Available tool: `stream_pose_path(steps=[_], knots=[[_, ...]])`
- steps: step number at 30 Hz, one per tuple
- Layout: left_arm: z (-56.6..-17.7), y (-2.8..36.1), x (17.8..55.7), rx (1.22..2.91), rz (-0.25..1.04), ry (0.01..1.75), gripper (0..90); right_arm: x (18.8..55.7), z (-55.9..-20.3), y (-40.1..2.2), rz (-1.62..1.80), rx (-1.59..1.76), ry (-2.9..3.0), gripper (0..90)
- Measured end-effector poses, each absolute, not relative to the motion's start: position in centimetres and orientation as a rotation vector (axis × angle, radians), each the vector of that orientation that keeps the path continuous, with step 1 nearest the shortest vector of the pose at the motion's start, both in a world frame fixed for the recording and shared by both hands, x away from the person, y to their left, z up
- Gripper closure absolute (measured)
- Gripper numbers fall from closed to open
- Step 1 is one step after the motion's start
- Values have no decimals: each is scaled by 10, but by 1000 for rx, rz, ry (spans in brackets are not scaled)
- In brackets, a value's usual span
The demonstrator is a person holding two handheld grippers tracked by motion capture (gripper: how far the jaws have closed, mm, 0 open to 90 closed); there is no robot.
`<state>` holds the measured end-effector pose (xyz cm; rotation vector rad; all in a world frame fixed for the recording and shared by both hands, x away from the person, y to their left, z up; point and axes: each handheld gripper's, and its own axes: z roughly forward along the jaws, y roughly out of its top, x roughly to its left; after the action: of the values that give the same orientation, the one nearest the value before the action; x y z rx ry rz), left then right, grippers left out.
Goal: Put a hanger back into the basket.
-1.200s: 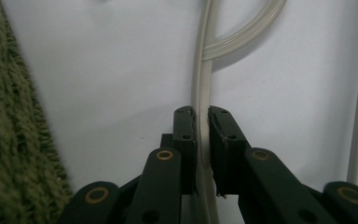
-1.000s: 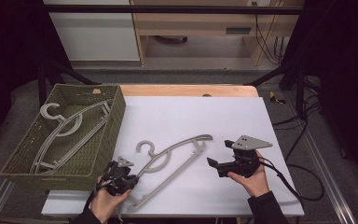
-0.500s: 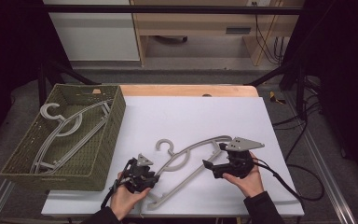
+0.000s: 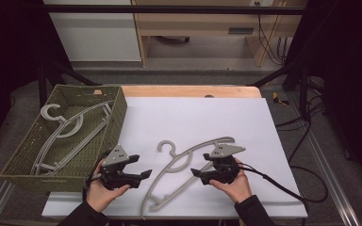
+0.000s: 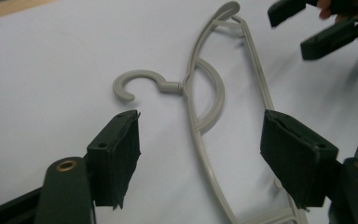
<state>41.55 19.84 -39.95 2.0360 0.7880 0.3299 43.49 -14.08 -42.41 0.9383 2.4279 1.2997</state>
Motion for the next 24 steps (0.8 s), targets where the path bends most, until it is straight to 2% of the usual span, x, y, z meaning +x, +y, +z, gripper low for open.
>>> stream_pose_path(steps=[2, 4, 11, 13, 15, 20, 22, 24], knots=[[-396, 201, 415, 2027, 333, 778, 252, 433, -428, -130, 1278, 921, 2477, 372], [-393, 204, 415, 2021, 344, 775, 236, 433, -431, -120, 1261, 907, 2512, 392], [-384, 214, 415, 1994, 370, 786, 214, 436, -443, -97, 1234, 907, 2552, 383], [-383, 216, 415, 1984, 371, 793, 212, 437, -447, -94, 1211, 903, 2569, 416], [-383, 217, 415, 1981, 373, 794, 212, 437, -451, -91, 1192, 906, 2594, 491], [-384, 217, 416, 1988, 383, 802, 216, 440, -461, -85, 1145, 929, 2650, 786], [-385, 217, 416, 1992, 384, 806, 220, 439, -463, -84, 1130, 942, 2669, 866], [-385, 218, 416, 1991, 383, 813, 225, 439, -465, -83, 1122, 921, 2698, 900]])
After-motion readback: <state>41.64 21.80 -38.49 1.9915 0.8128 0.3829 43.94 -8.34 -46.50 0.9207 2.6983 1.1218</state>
